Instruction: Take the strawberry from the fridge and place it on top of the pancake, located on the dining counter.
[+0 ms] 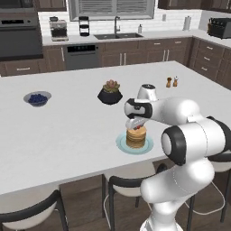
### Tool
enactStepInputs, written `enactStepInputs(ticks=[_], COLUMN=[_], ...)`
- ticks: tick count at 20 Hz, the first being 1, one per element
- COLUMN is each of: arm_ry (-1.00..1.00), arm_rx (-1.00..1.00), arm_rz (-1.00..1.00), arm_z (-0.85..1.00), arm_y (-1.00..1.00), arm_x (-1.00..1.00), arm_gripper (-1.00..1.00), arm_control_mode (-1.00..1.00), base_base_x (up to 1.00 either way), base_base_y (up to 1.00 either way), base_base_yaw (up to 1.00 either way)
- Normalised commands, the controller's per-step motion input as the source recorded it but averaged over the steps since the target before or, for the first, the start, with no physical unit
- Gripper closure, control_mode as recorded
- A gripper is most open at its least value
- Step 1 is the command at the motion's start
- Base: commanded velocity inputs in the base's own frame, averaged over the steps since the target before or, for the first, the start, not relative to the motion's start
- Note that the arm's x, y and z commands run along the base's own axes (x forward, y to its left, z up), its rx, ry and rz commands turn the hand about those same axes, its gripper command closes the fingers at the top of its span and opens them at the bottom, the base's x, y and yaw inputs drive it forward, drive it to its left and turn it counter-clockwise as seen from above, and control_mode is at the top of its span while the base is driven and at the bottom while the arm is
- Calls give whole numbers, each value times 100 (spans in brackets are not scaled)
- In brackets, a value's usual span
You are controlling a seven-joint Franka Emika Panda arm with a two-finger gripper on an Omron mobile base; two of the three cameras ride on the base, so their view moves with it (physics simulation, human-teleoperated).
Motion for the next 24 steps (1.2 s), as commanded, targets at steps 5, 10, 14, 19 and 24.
enactStepInputs(ticks=[5, 10, 14, 19, 24], arm_ry=[0, 0, 0, 0, 0], arm_rx=[0, 0, 0, 0, 0], arm_rz=[0, 0, 0, 0, 0], arm_z=[-2, 0, 0, 0, 0], arm_y=[0, -4, -4, 0, 0], arm_x=[0, -6, -15, -15, 0], arm_gripper=[100, 100, 100, 100, 100], arm_control_mode=[-100, -100, -100, -100, -100], base_base_x=[0, 0, 0, 0, 0], base_base_y=[0, 0, 0, 0, 0], base_base_yaw=[0, 0, 0, 0, 0])
